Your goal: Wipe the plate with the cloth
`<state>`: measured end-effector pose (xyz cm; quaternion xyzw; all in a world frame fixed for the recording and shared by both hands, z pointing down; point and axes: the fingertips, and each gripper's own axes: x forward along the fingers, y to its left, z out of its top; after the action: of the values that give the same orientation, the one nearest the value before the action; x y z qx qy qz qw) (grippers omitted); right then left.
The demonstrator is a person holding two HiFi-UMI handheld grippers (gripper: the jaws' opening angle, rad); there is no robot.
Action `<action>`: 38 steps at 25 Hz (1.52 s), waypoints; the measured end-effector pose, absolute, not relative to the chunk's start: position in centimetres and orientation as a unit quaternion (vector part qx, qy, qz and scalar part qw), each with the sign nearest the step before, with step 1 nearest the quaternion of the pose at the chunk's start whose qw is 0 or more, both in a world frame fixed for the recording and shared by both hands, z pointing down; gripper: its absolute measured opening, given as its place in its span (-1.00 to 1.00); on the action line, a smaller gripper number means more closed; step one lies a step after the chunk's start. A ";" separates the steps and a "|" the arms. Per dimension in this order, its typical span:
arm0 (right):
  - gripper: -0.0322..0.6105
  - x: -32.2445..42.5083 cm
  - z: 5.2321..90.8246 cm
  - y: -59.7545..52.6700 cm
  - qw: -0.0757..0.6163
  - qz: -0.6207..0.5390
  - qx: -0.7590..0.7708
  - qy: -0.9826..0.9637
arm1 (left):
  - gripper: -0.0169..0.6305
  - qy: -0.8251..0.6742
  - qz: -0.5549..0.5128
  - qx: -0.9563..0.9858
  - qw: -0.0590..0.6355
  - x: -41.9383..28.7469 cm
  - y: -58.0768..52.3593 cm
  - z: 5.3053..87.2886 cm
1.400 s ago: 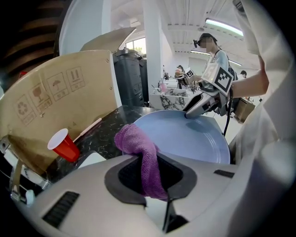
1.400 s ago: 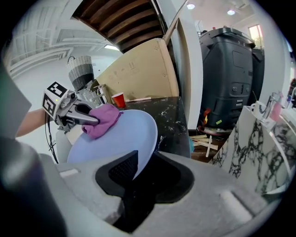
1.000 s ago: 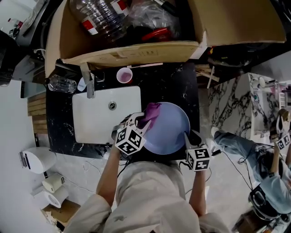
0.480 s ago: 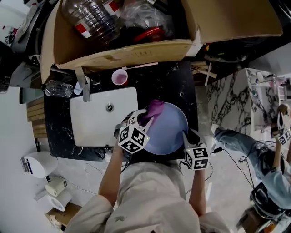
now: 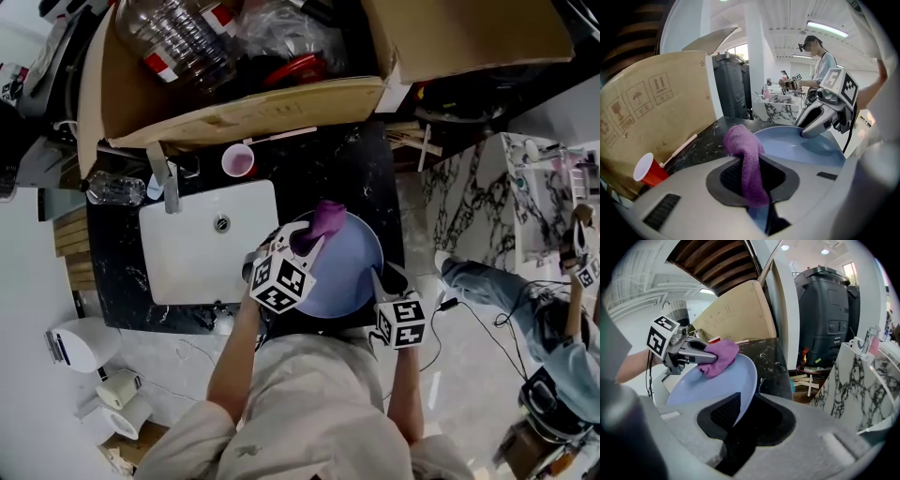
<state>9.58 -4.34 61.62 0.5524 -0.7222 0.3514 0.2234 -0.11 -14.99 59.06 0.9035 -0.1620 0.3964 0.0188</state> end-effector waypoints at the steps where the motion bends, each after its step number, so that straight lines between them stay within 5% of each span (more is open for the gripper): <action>1: -0.60 9.6 61.6 -4.3 0.223 0.352 0.553 -0.722 | -0.77 -0.160 0.395 0.904 0.019 0.1 -14.9 59.0; 38: -0.83 11.7 62.0 -5.9 0.147 0.396 0.628 -0.654 | -0.77 -0.038 0.398 0.916 0.047 7.3 -6.6 59.6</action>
<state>11.67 -5.94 61.96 0.6278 -0.6540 0.3957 0.1470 7.33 -6.62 59.56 0.9155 -0.0378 0.3977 0.0470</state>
